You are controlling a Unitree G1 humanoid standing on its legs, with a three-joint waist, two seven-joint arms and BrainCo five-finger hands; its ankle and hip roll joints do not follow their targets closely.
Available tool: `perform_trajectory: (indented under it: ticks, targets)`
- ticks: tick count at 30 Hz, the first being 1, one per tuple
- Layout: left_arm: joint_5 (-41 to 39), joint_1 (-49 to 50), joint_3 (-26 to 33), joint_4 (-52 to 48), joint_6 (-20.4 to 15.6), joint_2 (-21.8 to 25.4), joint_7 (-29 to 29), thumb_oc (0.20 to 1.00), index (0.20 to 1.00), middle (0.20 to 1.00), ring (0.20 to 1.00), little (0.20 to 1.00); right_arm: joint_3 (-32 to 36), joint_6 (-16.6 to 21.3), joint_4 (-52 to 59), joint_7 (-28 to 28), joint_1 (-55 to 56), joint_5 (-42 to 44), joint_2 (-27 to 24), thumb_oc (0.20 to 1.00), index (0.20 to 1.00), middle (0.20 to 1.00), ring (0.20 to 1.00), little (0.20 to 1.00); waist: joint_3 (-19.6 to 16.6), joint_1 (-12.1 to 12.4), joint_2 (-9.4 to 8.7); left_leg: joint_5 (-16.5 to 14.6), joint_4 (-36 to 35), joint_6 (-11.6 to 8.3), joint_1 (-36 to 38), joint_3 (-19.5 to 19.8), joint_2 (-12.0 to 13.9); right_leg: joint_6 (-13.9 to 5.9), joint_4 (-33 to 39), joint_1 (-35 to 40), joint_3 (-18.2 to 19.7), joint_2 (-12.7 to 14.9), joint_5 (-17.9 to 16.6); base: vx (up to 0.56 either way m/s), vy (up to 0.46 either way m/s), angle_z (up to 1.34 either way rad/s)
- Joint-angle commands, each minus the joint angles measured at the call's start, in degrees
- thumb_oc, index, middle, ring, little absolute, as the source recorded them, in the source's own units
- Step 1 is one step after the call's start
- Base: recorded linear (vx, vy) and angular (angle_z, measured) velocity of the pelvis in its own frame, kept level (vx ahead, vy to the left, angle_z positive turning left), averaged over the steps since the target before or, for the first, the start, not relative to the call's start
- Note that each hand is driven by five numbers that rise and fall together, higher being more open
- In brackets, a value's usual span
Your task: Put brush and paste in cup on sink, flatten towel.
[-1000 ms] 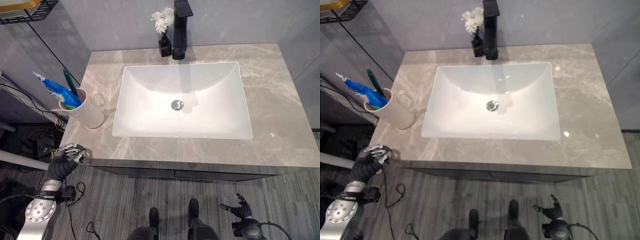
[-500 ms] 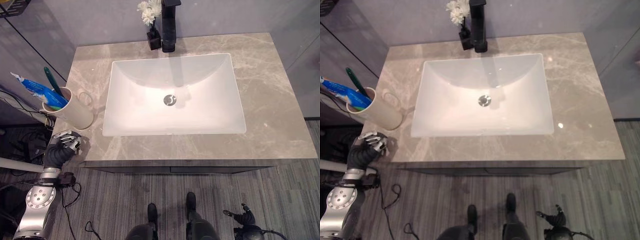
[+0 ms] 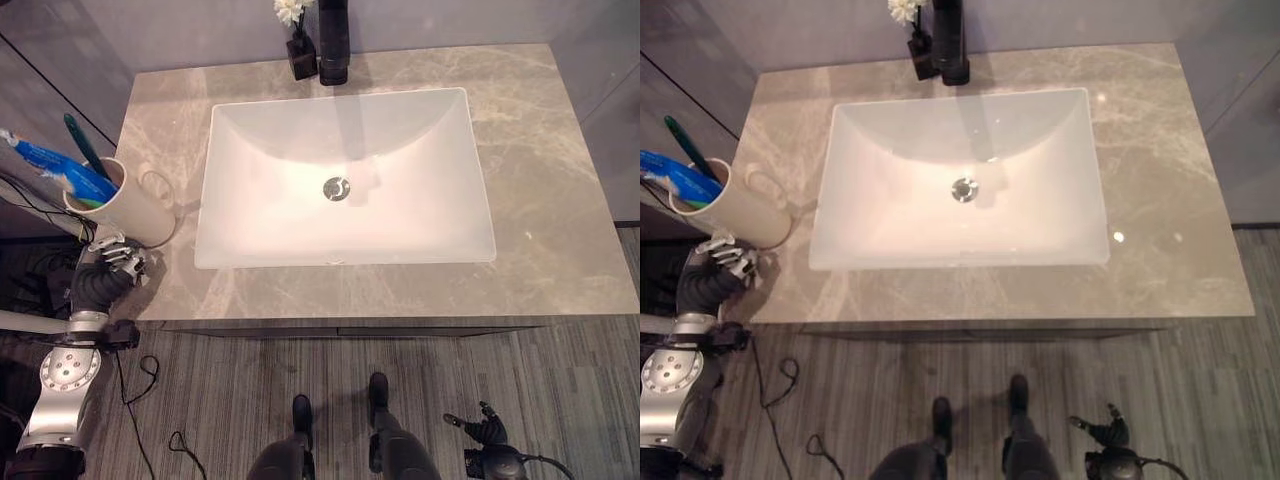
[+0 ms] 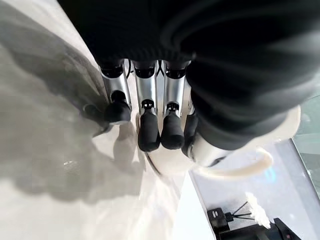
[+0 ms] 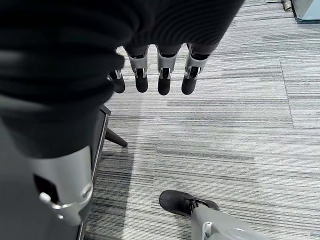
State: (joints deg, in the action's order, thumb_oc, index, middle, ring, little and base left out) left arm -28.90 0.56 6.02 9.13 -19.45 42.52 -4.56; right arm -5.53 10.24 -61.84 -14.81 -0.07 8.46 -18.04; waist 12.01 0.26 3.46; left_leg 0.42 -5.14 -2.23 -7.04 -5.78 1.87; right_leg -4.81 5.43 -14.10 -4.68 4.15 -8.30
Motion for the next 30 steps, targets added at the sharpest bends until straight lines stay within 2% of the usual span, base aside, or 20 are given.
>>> perform_trajectory:
  ticks: [1,20,30]
  targets:
    - [-0.9,-5.3,-1.1,3.5,-1.8,2.3,-1.8,0.2,0.2,0.2,0.2,0.2,-1.4,0.7,0.1,-0.5,-3.3,1.4,0.8,1.0,1.0,1.0,1.0,1.0,1.7,-1.8,-0.57,0.7,0.1,-1.67,1.2,3.7,0.8,-4.18,-1.5,6.1,1.0,3.4,4.0,0.0,0.0,0.0]
    - [0.3,-20.6,-7.4,12.9,-2.2,4.5,-6.1,0.2,0.2,0.2,0.2,0.2,-3.6,0.9,-0.1,-0.6,-4.5,2.1,1.0,1.0,1.0,1.0,1.0,1.0,2.4,-3.8,-1.29,0.6,0.1,-1.94,0.2,2.6,1.1,-4.3,-1.4,4.4,2.1,2.9,3.5,0.0,0.001,-0.03]
    - [-0.1,-29.6,-9.6,19.3,-2.4,8.8,-8.4,0.2,0.2,0.2,0.2,0.2,-5.2,1.2,1.0,-0.5,-4.9,2.4,0.8,1.0,1.0,1.0,1.0,1.0,3.0,-4.7,-1.87,1.0,0.1,-2.18,-0.9,2.2,1.4,-4.49,-1.2,3.1,2.4,2.5,2.8,0.0,0.0,0.0]
